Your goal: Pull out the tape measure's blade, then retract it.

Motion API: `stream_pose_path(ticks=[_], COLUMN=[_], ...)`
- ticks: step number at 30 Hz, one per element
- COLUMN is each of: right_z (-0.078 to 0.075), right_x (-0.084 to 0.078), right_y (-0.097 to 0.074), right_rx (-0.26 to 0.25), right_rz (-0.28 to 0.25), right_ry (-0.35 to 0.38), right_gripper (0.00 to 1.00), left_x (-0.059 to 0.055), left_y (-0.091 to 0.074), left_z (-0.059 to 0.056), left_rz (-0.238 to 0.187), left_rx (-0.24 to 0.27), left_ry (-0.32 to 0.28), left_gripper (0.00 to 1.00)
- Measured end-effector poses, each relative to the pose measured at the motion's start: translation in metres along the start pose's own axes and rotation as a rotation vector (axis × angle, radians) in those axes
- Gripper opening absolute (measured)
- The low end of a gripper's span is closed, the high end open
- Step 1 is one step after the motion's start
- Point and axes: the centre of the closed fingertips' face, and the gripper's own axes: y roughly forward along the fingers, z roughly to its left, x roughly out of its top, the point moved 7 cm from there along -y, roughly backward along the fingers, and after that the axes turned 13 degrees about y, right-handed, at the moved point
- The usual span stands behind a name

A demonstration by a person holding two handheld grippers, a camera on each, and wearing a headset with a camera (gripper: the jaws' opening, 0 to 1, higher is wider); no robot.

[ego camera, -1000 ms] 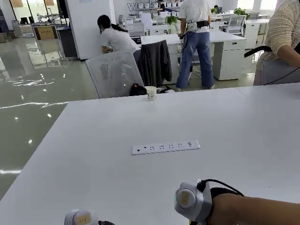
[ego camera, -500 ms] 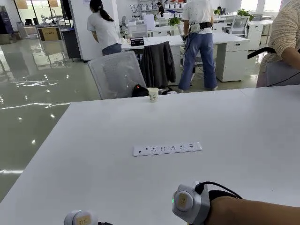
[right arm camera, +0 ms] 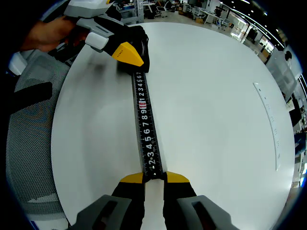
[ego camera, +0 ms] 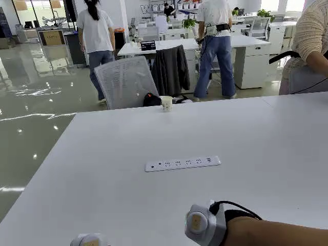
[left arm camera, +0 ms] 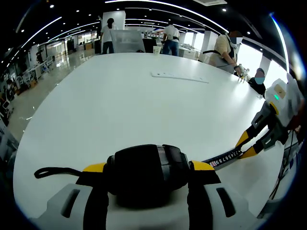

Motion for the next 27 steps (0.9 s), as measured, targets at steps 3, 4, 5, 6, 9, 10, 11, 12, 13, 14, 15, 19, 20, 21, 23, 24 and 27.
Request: stream_pose_path(ticks=[3,4,5,6,9,10,11,12,13,14,15,19,20,21,23,24,27], right_z=[0.001,0.001,0.001,0.002,0.002,0.001,0.001,0.001,0.002,0.002,0.002,0.003,0.002,0.002,0.004,0.003,0.003], right_x=[0.003,0.004,0.004,0.004,0.006,0.006,0.007,0.007,0.008,0.008,0.009,0.01,0.01,0.011,0.011,0.012,0.013], right_y=[0.001,0.002,0.001,0.001,0.001,0.002,0.002,0.002,0.002,0.002,0.002,0.003,0.003,0.004,0.003,0.004,0.004], right_rx=[0.001,0.0,-0.001,-0.002,0.0,0.001,0.002,0.002,0.002,0.0,-0.001,-0.002,0.0,0.001,0.001,0.002,0.005], right_rz=[0.005,0.005,0.005,0.006,0.006,0.005,0.005,0.006,0.006,0.008,0.009,0.007,0.004,0.003,0.002,0.001,-0.003], right_ry=[-0.001,0.0,-0.002,-0.002,-0.001,0.0,-0.002,-0.003,-0.003,-0.004,-0.004,-0.003,-0.003,-0.003,-0.005,-0.005,-0.005], right_gripper=[0.11,0.11,0.11,0.11,0.11,0.11,0.11,0.11,0.11,0.11,0.11,0.11,0.11,0.11,0.11,0.11,0.11], left_x=[0.0,0.0,0.0,0.0,0.001,0.001,0.001,0.001,0.001,0.001,0.001,0.001,0.001,0.001,0.001,0.001,0.002], left_y=[0.0,0.0,0.0,0.0,0.0,0.0,0.0,0.0,0.0,0.0,0.001,0.001,0.001,0.001,0.001,0.001,0.001], left_z=[0.0,0.0,0.0,0.0,0.0,0.0,0.0,0.0,0.0,0.0,0.0,-0.001,-0.001,-0.001,-0.001,-0.001,-0.001], left_rz=[0.002,0.002,0.001,0.0,-0.001,-0.001,-0.001,-0.002,-0.002,-0.002,-0.001,0.001,0.001,0.001,0.003,0.004,0.005], left_rx=[-0.001,-0.001,0.0,0.0,-0.001,0.0,0.0,0.001,0.001,0.0,0.0,0.0,0.0,0.0,0.0,0.0,-0.001], left_ry=[-0.001,-0.001,-0.001,-0.001,-0.001,-0.001,-0.001,-0.001,-0.001,-0.001,-0.001,-0.001,-0.001,-0.001,-0.001,-0.001,-0.003], left_gripper=[0.62,0.62,0.62,0.62,0.62,0.62,0.62,0.62,0.62,0.62,0.62,0.62,0.62,0.62,0.62,0.62,0.62])
